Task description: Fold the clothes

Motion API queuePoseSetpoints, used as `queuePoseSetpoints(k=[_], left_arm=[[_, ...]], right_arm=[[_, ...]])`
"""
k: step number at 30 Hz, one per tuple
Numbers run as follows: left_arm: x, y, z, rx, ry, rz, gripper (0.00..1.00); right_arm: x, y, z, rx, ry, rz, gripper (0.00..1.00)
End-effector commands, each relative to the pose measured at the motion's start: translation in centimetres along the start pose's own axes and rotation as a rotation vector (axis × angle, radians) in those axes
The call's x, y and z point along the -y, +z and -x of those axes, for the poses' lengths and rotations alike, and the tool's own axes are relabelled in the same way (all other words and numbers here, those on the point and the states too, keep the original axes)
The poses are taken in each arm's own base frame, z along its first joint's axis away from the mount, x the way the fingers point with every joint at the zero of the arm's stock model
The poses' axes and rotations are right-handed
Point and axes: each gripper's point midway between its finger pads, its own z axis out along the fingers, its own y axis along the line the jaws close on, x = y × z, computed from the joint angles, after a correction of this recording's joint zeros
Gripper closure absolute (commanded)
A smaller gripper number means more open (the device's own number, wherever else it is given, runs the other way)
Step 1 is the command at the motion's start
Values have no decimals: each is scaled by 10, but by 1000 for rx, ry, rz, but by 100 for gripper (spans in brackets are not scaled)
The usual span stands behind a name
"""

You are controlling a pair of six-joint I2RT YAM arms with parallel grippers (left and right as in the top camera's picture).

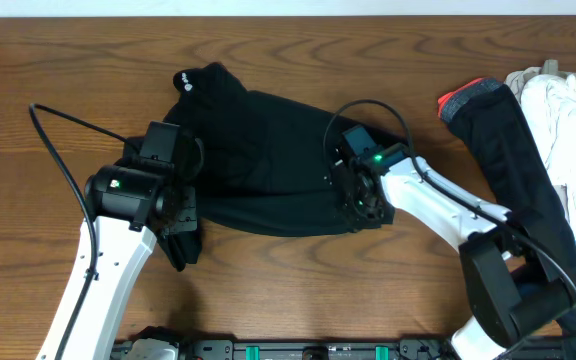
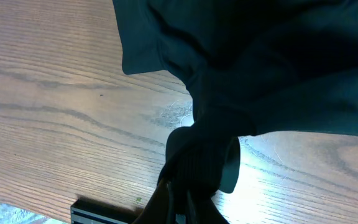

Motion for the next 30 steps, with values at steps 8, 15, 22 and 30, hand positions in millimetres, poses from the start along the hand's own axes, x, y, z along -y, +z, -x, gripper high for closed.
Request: queuePoseSetpoints(k=[8,15,22,30], left_arm=[[-2,-7,9,42,-4,-3,94],[-2,-7,9,42,3,-3,94],[-2,-7,9,42,3,-3,94],[-2,-7,9,42,3,-3,94]], right_arm=[[-18,-16,0,26,-91,27,53],[-16,-2,3,7,-100,-5,53],[-14,8,1,-17,-97,-9,61],[6,1,16,39,-1,-107,99]])
